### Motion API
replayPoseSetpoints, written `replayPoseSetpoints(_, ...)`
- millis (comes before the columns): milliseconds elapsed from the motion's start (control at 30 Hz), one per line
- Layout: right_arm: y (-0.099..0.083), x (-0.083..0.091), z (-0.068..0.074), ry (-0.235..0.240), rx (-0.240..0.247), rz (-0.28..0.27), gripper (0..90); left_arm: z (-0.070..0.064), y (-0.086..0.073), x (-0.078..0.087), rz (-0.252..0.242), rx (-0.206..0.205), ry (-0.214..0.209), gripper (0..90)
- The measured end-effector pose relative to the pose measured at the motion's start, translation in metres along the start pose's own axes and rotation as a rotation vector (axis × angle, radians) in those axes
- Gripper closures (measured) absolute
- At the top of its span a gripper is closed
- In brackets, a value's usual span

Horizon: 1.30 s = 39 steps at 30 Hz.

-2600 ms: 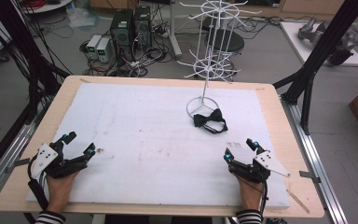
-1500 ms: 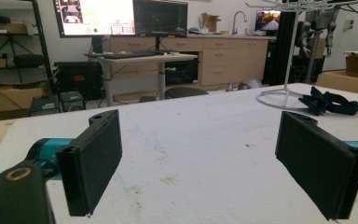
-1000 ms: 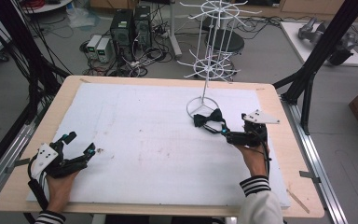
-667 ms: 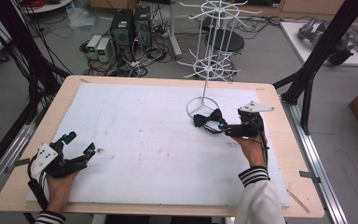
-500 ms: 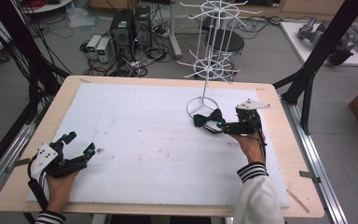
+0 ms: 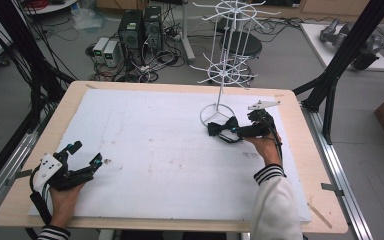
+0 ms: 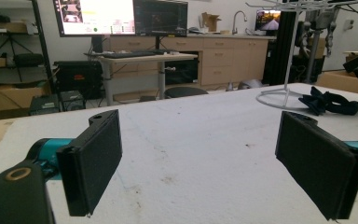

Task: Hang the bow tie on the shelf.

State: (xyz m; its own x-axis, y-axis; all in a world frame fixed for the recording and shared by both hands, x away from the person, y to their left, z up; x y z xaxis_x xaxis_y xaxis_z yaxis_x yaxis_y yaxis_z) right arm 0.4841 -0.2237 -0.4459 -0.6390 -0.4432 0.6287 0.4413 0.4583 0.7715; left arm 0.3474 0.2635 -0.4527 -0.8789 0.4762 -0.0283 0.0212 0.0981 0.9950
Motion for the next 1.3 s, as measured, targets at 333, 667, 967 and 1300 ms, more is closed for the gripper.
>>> replayPoseSetpoints(333,-0.001,-0.012,-0.006,0.027,0.019,0.054,17.6,0.000,0.000,0.000,-0.001,0.001,-0.001,15.0)
replayPoseSetpoints(667,-0.018,-0.030,-0.008,0.086,-0.009,0.123,25.1,0.000,0.000,0.000,0.000,0.001,-0.002,15.0)
replayPoseSetpoints(967,-0.024,-0.039,-0.009,0.072,0.033,0.176,45.9,0.000,0.000,0.000,0.001,0.000,-0.002,15.0)
replayPoseSetpoints(1300,-0.030,-0.044,-0.008,0.049,0.065,0.234,63.3,0.000,0.000,0.000,-0.001,0.000,-0.002,15.0)
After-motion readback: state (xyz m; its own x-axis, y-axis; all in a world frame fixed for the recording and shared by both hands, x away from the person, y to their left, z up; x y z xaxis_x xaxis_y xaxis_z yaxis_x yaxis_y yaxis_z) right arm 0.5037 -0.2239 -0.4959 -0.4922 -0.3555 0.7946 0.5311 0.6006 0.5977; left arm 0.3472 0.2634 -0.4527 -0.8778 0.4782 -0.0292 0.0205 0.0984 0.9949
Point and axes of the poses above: each handheld gripper's, and its own axes: x roughly backward along the jaws, y roughly out of its top, z roughly to its left, the point moved 9 cm from there along -x, roughly forward along the jaws, and after that the axes turned 5 degrees about x, right-handed, at the moved point
